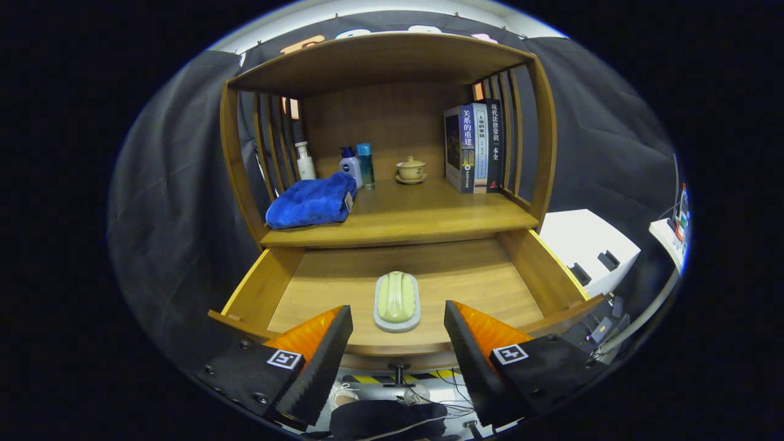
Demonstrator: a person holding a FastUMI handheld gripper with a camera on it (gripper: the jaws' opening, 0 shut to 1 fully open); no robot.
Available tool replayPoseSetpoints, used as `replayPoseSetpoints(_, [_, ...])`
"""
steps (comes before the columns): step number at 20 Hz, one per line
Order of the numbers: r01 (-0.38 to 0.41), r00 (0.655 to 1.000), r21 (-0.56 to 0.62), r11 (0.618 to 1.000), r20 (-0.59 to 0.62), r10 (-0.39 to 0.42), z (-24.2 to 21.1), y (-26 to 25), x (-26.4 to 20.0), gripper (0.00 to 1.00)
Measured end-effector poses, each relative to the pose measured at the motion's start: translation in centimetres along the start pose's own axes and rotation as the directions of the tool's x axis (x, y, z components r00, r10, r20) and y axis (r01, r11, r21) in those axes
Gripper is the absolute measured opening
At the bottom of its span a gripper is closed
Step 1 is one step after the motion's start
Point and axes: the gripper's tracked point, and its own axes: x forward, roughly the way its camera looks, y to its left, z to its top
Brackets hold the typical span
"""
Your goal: Pull open the drawer, take out the items inside it, and place them on the countertop above the cabinet.
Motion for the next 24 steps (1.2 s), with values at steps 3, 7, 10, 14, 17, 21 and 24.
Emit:
replayPoseSetpoints(3, [-0.004,1.0,-0.012,1.0,-0.019,0.004,0.9,0.0,2.0,0.97])
replayPoseSetpoints(7, [-0.011,0.997,-0.062,0.998,-0.08,0.006,1.5,-0.1,5.8,0.97])
replayPoseSetpoints(10, [-0.045,0.985,-0.061,0.997,-0.17,0.034,1.2,0.6,9.2,0.98])
replayPoseSetpoints(14, [-0.051,0.963,-0.058,0.997,-0.267,0.034,0.9,0.6,13.3,0.98])
replayPoseSetpoints(17, [-0.056,0.938,-0.068,0.996,-0.345,0.029,-0.3,0.9,15.5,0.98])
replayPoseSetpoints(21, [-0.045,0.899,-0.051,0.998,-0.438,0.018,-2.2,0.3,17.9,0.98])
replayPoseSetpoints(24, [-0.047,0.868,-0.035,0.998,-0.497,0.023,-3.4,0.5,19.0,0.91])
